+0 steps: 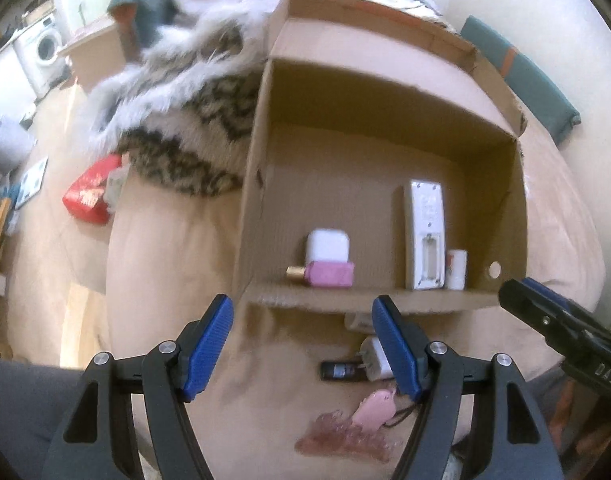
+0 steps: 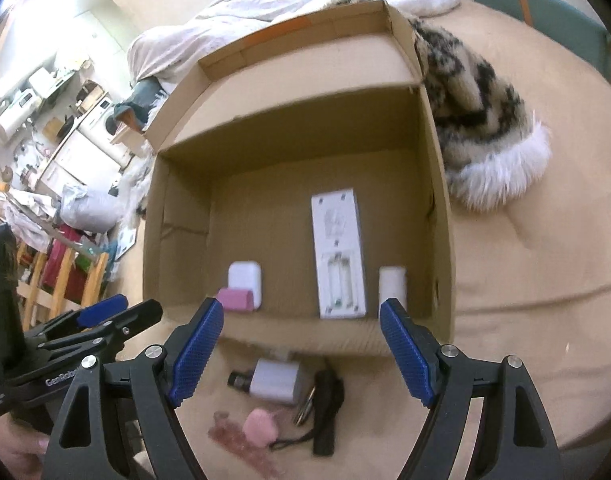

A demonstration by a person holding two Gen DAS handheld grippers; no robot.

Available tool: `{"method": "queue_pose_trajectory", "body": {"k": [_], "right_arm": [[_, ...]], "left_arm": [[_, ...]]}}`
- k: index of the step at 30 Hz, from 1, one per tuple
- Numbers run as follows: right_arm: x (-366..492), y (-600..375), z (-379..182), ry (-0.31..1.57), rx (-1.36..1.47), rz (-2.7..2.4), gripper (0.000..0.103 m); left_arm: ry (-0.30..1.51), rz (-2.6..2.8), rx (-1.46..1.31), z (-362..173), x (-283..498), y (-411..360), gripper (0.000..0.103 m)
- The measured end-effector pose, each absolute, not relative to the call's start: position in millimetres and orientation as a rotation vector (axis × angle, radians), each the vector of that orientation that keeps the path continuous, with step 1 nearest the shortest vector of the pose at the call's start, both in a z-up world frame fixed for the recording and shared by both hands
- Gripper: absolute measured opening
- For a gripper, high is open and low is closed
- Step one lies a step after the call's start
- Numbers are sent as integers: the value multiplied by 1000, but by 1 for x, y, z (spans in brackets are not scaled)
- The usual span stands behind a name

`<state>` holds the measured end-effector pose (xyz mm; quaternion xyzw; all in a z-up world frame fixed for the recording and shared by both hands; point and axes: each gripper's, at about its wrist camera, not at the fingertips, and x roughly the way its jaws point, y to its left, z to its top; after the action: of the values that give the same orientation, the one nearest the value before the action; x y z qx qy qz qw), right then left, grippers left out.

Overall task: Organize rigid objects
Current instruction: 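Withdraw both open tools from the box toward the remaining items, then grasp the white charger plug with the right tool while the left tool grasps the black power-bank stick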

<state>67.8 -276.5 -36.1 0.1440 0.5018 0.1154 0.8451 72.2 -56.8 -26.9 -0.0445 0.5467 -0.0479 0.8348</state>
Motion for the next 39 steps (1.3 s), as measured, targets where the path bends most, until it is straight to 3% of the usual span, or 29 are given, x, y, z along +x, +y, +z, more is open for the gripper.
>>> {"method": "queue_pose_trajectory", "body": {"k": [11, 18, 22, 32, 39], "right_arm": [[51, -275, -60, 1152, 353, 209, 85], [60, -268, -91, 1295, 421, 272, 85], [72, -247, -110, 1375, 427, 332, 68], [93, -196, -156, 1519, 317, 330, 68], [88, -176, -154, 1480, 184, 341, 62]], "left_arm": [[1359, -108, -138, -84, 60, -57, 69], [1348, -45, -181, -84, 62, -49, 69], [1351, -22, -218, -82, 64, -40, 69], [1360, -11, -230, -82, 68, -32, 69], [1372, -23, -198, -87, 69, -44, 69]]}}
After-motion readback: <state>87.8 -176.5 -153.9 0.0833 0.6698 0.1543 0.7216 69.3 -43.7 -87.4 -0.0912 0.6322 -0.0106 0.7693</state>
